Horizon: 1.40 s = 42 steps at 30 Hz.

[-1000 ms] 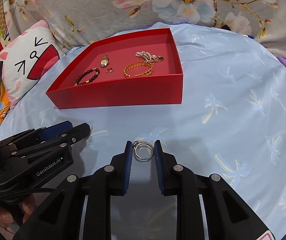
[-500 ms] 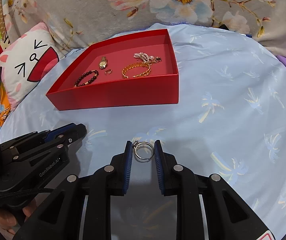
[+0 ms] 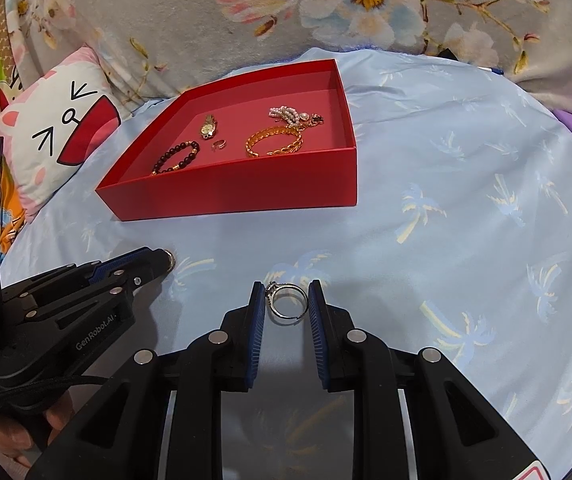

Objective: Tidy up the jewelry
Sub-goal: 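Carry the hoop earring and silver ring toward the red box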

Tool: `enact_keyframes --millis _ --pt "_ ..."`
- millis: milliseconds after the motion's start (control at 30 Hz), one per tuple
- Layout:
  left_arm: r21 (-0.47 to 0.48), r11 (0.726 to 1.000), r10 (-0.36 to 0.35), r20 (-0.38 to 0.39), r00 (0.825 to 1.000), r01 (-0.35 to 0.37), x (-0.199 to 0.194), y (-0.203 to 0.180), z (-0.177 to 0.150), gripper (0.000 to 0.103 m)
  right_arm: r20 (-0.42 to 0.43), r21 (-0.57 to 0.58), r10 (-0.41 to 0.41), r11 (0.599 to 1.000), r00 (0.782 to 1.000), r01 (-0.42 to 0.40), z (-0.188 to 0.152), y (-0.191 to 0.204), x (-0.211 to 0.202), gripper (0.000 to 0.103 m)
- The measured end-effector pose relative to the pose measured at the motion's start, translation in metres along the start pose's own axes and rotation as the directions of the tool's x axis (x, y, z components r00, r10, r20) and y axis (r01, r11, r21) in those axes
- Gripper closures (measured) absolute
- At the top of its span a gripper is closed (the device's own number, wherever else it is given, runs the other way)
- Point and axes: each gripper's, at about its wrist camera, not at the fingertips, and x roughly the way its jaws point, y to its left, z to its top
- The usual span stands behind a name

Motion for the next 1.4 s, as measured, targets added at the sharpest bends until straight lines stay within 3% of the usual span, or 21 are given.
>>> enact_keyframes --millis 267,400,733,900,1167,1400 --pt "0.021 1.000 -0.004 0.002 1.000 0.003 0.001 -0.006 0.001 0.082 0.000 0.012 0.006 1.000 1.000 -0.007 -0.001 -0.002 0.000 0.082" --pt "0.016 1.000 0.002 0.023 1.000 -0.002 -0.003 -0.005 0.000 0.062 0.000 0.013 0.008 1.000 1.000 -0.008 -0.001 -0.003 0.000 0.082" --pt "0.031 0.999 0.036 -0.003 0.999 -0.036 0.005 -0.007 0.000 0.064 0.001 0.013 0.011 1.000 1.000 -0.011 -0.001 -0.003 0.001 0.082" --pt "0.054 0.996 0.066 -0.004 0.998 -0.066 0.007 -0.011 0.001 0.084 0.003 0.016 0.011 1.000 1.000 -0.011 -0.001 -0.003 0.000 0.082" --pt "0.042 0.997 0.060 0.004 0.998 -0.060 0.002 -0.009 0.000 0.084 0.007 0.017 0.016 1.000 1.000 -0.016 -0.003 -0.003 -0.003 0.082" --pt "-0.015 0.999 0.032 0.041 0.999 -0.031 -0.027 0.008 0.007 0.084 0.042 -0.001 0.035 0.999 0.999 -0.035 0.006 0.001 -0.021 0.082"
